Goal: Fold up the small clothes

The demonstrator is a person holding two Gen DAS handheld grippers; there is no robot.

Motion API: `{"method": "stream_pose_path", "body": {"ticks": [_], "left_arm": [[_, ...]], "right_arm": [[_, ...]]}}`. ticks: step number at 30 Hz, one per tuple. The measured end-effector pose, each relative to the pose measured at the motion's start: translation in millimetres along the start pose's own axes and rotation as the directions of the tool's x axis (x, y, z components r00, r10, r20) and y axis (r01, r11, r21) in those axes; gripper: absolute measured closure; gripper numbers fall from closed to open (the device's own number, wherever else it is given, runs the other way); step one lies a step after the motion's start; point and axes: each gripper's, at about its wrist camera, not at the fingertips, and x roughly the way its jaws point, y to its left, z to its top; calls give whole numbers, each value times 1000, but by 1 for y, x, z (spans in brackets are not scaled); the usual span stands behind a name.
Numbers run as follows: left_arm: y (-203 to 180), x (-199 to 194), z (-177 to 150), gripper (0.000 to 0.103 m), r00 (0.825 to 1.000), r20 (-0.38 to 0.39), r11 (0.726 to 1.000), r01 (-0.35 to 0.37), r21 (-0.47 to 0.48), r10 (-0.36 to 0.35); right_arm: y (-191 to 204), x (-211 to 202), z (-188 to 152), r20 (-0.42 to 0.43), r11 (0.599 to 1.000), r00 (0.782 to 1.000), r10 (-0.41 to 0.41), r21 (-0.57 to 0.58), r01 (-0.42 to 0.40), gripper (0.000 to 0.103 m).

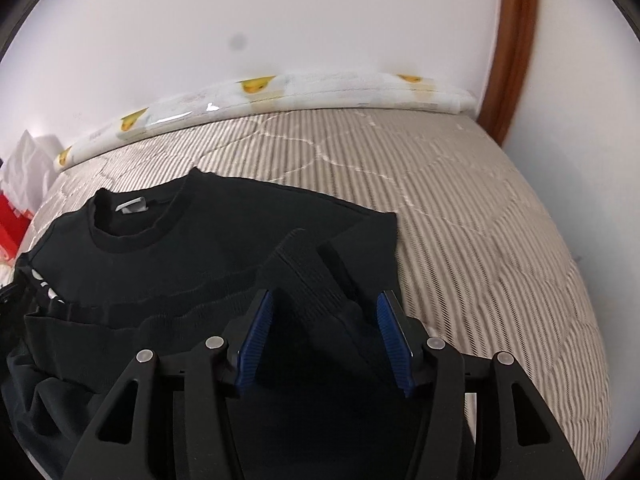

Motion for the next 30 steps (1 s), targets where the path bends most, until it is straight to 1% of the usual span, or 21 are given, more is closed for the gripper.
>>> {"method": "stream_pose_path", "body": {"ticks": [1,2,3,4,5,6,7,8,10,12,15,17,21,23,24,25,28,29,30], "left_arm": [[-2,1,0,78,1000,1,1000,-4,3,4],[-2,0,1,96,1000,0,1000,-4,2,4],[-2,-3,4,96,1000,-12,1000,26,-13,-26],[-3,-12,7,96,999,10,999,38,-11,-37],[-5,-22,11,97,998,51,999,32,13,-33],[-7,-32,14,97,995,90,999,30,42,-33],[-7,-40,17,97,992,121,998,31,50,-37],[-5,-44,20,97,990,138,998,33,45,-39],[2,-48,28,97,985,171,1000,21,17,-23],[8,-39,37,97,985,170,1000,15,-19,-11],[16,-20,48,97,989,146,997,29,-73,-18],[17,-6,52,97,992,125,996,15,-83,-4],[17,20,50,97,998,62,996,-24,-84,29],[17,25,47,97,998,48,996,-25,-82,29],[18,26,46,97,999,45,996,-21,-84,25],[18,27,46,96,999,42,996,-17,-88,21],[20,27,46,95,999,37,995,-10,-96,14],[20,27,46,92,999,35,995,-14,-98,17],[20,26,46,92,999,29,995,-15,-102,18]], "right_arm": [[4,2,1,-4,1000,1000,-12,-14,12,56],[9,3,1,5,998,999,-36,-44,36,64],[12,1,2,16,997,999,-44,-68,45,80],[17,-5,2,38,993,999,-31,-111,35,82],[20,-12,2,69,990,997,-31,-134,40,84],[20,-24,2,119,989,992,-28,-142,45,85],[17,-34,5,161,991,987,-10,-127,30,86],[13,-39,8,177,994,984,1,-106,18,86],[5,-44,19,198,998,980,-7,-57,19,86],[1,-40,27,202,999,979,-13,-31,20,86],[-2,-23,38,176,1000,984,-19,-2,20,86],[-1,-10,41,150,1000,988,-24,4,24,86],[-4,17,38,95,999,995,-42,13,41,86],[-6,25,36,75,999,996,-38,22,37,86],[-8,28,36,42,999,999,-34,28,33,86],[-9,30,36,36,999,999,-31,34,30,86],[-7,35,36,13,999,999,-36,30,35,82],[-9,36,37,5,999,999,-40,29,40,79],[-9,35,37,1,999,999,-40,27,40,75]]}}
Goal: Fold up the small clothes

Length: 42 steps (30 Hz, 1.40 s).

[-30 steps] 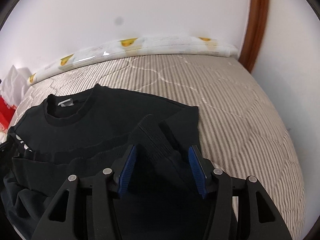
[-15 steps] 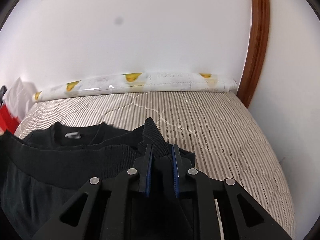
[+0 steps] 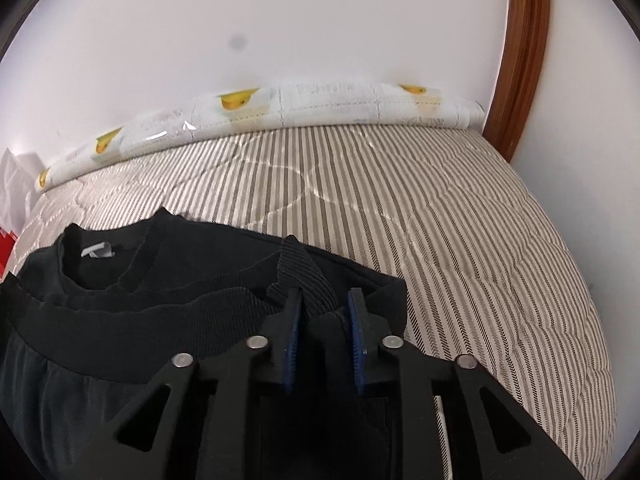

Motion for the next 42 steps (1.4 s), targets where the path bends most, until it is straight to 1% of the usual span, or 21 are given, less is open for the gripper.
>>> {"method": "stream_pose_path", "body": {"ticks": [1,3,5,7,9,10,11,12,14,16,18,21,22,25,27,31,33,35,37,39,42], "left_arm": [[0,-1,0,92,1000,-4,1000,1,-5,-1],[2,-5,-1,88,1000,-19,1000,9,-25,-9],[2,-12,-3,85,1000,-14,1000,7,-29,-8],[0,-18,-6,80,1000,-7,1000,-7,-23,6],[-2,-29,-12,75,1000,7,1000,-16,-17,16],[-3,-37,-15,74,1000,15,1000,-18,-15,18],[-4,-43,-18,70,1000,24,1000,-18,-14,18],[-5,-51,-22,62,999,34,1000,-16,-13,16],[-6,-63,-28,56,998,55,1000,-11,-9,12],[-7,-81,-39,53,997,74,1000,-20,2,19],[-5,-95,-49,50,996,85,1000,-11,-1,11],[0,-117,-69,50,996,92,1000,-4,4,4],[1,-122,-74,50,996,94,1000,-5,9,4],[13,-142,-103,50,995,103,1000,0,12,-1],[20,-150,-121,50,995,96,1000,3,9,-3],[40,-160,-154,50,997,66,998,30,-48,-27],[45,-160,-165,50,998,50,997,47,-67,-43],[50,-160,-178,50,996,33,992,80,-99,-77],[54,-161,-189,50,993,45,984,111,-139,-106],[57,-163,-200,50,990,66,978,132,-162,-123],[60,-165,-210,50,987,60,967,161,-195,-152]], "right_arm": [[1,-4,0,0,1000,1000,-6,-10,6,74],[7,-17,-2,7,999,1000,-28,-42,28,72],[15,-36,-4,32,998,999,-33,-61,35,70],[25,-56,-8,65,997,998,-22,-71,26,64],[38,-72,-14,80,996,997,-1,-88,8,56],[48,-81,-18,86,995,996,17,-102,-8,55],[59,-88,-23,86,992,995,44,-121,-34,55],[67,-92,-26,77,988,995,67,-141,-56,55],[95,-98,-40,52,978,992,118,-181,-107,55],[116,-100,-53,46,972,990,134,-201,-123,55],[135,-101,-65,53,971,991,124,-213,-110,55],[156,-104,-78,75,973,991,114,-211,-96,55],[161,-104,-81,66,974,991,117,-200,-102,55],[166,-95,-86,34,981,991,129,-153,-122,55],[168,-87,-91,24,984,993,113,-143,-108,56],[174,-73,-104,-19,985,997,71,-154,-73,57],[175,-78,-113,-15,983,998,63,-171,-64,57],[175,-92,-124,-6,980,998,60,-191,-60,57],[175,-106,-138,-5,974,997,80,-213,-79,57],[175,-113,-151,-11,970,998,68,-233,-69,57],[172,-122,-170,-3,964,999,48,-260,-47,57]]}}
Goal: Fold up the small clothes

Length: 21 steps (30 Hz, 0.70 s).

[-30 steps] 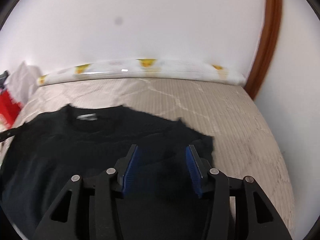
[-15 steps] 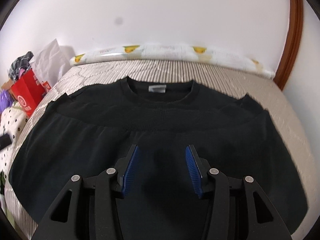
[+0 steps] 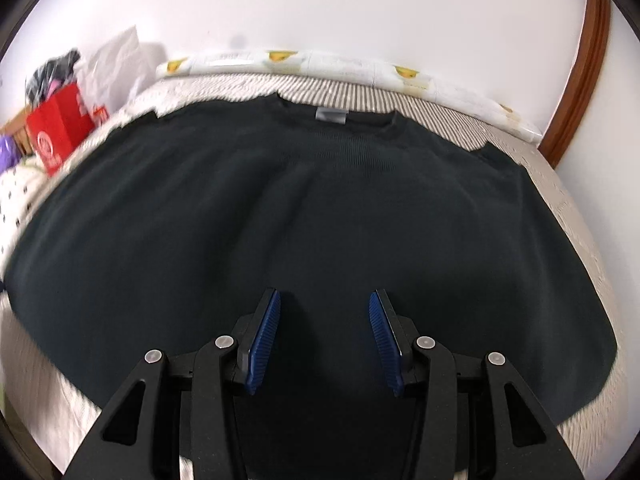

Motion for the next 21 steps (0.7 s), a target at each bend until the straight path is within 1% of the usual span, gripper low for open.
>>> {"method": "stream_pose_path", "body": {"ticks": [2,5,8,10,12,15,18,21], "left_arm": [[4,3,-8,50,999,-27,999,38,-33,-38],[2,11,-16,50,998,-38,998,49,-43,-51],[5,17,-16,50,996,-15,993,91,-81,-93],[7,20,-14,50,994,1,988,110,-109,-111],[9,25,-11,47,990,13,979,140,-145,-140],[9,31,-8,45,983,31,969,182,-169,-179],[6,36,-4,45,984,41,968,179,-176,-175],[1,40,1,45,987,37,971,161,-176,-157]], "right_arm": [[-1,-9,-12,8,1000,1000,2,-5,-2,57],[-2,-20,-24,17,1000,1000,19,-16,-19,57],[-4,-27,-34,26,999,999,31,-19,-30,57],[-6,-32,-38,24,998,998,55,-11,-54,57],[-8,-37,-39,17,997,997,80,-14,-80,57],[-13,-45,-43,22,994,994,103,-30,-103,57],[-25,-52,-45,51,997,996,74,-3,-74,57],[-43,-52,-43,46,997,997,59,51,-61,57]]}}
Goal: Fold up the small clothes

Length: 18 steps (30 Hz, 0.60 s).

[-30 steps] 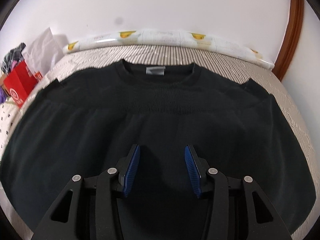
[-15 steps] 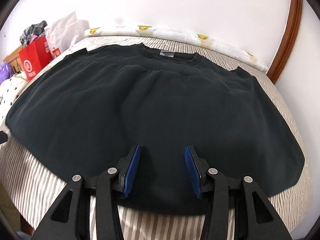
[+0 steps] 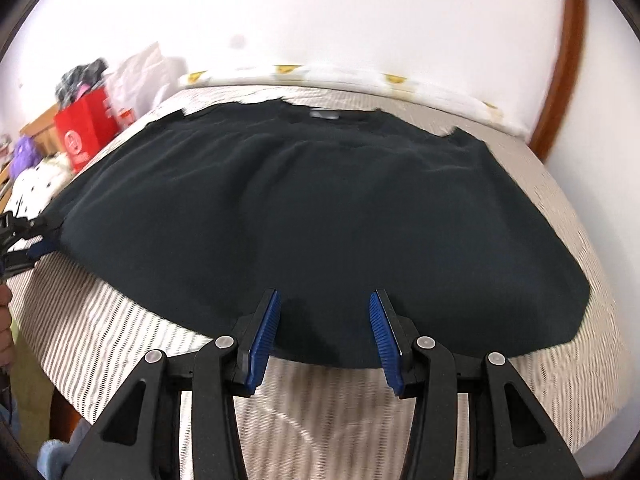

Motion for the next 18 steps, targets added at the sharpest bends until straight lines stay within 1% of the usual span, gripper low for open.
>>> {"method": "stream_pose_path", "body": {"ticks": [2,5,7,9,10,12,14,16,18], "left_arm": [[-2,2,2,45,1000,2,1000,-15,-6,15],[-4,6,6,52,999,6,999,-44,-29,44],[-4,7,9,54,999,12,998,-50,-39,51],[-3,8,10,63,997,15,996,-74,-45,75],[-4,7,11,65,997,18,996,-78,-53,79],[-8,5,12,76,995,28,994,-99,-52,101],[-20,-1,13,79,990,62,992,-125,-21,126],[-38,-6,14,82,983,101,987,-156,43,151],[-58,-10,17,84,979,132,980,-172,103,158]], "right_arm": [[-15,-3,1,1,999,1000,-7,41,7,57],[-28,-7,-1,5,997,1000,-13,73,13,57],[-34,-11,-3,16,997,999,-34,70,33,57],[-37,-14,-5,26,997,998,-52,60,50,57],[-39,-15,-6,29,997,998,-53,61,51,57],[-43,-18,-8,32,997,998,-50,66,48,57],[-48,-20,-9,39,996,998,-51,77,47,57],[-53,-23,-11,46,995,997,-60,86,56,57],[-55,-26,-13,59,994,995,-86,77,81,57]]}}
